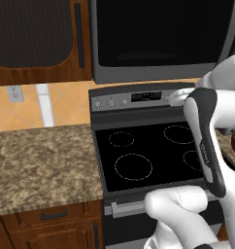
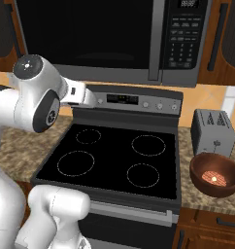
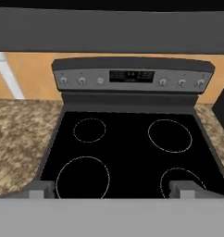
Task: Open the microwave, place the bowl with waffle inside the microwave, then close the microwave door and turn it on.
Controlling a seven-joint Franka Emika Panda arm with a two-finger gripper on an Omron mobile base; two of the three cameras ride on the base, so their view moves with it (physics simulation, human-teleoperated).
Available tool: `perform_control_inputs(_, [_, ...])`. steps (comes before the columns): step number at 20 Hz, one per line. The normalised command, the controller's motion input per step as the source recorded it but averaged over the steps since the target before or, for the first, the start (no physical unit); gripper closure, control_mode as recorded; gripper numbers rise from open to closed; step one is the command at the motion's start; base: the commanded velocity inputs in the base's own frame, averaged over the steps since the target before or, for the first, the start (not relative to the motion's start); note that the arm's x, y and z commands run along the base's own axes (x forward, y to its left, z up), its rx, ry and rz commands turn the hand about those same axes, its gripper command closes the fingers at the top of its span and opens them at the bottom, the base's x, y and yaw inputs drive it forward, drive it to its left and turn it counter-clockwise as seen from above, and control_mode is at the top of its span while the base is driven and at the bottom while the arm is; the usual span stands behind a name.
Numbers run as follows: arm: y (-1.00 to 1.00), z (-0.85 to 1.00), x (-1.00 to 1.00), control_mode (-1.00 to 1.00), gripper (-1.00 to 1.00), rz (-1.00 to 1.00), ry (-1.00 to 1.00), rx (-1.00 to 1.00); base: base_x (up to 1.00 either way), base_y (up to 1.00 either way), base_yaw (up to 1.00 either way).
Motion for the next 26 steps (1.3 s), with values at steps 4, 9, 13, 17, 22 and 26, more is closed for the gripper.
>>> perform_control_inputs(4, [-0.27, 0.64, -0.45, -1.0, -1.0, -0.02, -0.21, 0.0, 0.0, 0.0, 0.0])
perform_control_inputs(9, [-0.28, 0.86, -0.46, -1.0, -1.0, 0.0, -0.06, -0.01, 0.0, 0.0, 0.0])
perform_control_inputs(13, [-0.37, 0.58, -0.18, -1.0, -1.0, -0.05, -0.02, 0.0, 0.0, 0.0, 0.0])
perform_control_inputs(17, [-0.42, 0.55, -0.09, -1.0, -1.0, -0.12, 0.0, 0.0, 0.0, 0.0, 0.0])
perform_control_inputs(22, [-0.5, 0.11, 0.02, -1.0, -1.0, -0.09, 0.0, 0.03, 0.0, 0.0, 0.0])
perform_control_inputs(26, [-0.49, 0.0, 0.21, -1.0, -1.0, -0.04, -0.05, 0.0, 0.0, 0.0, 0.0])
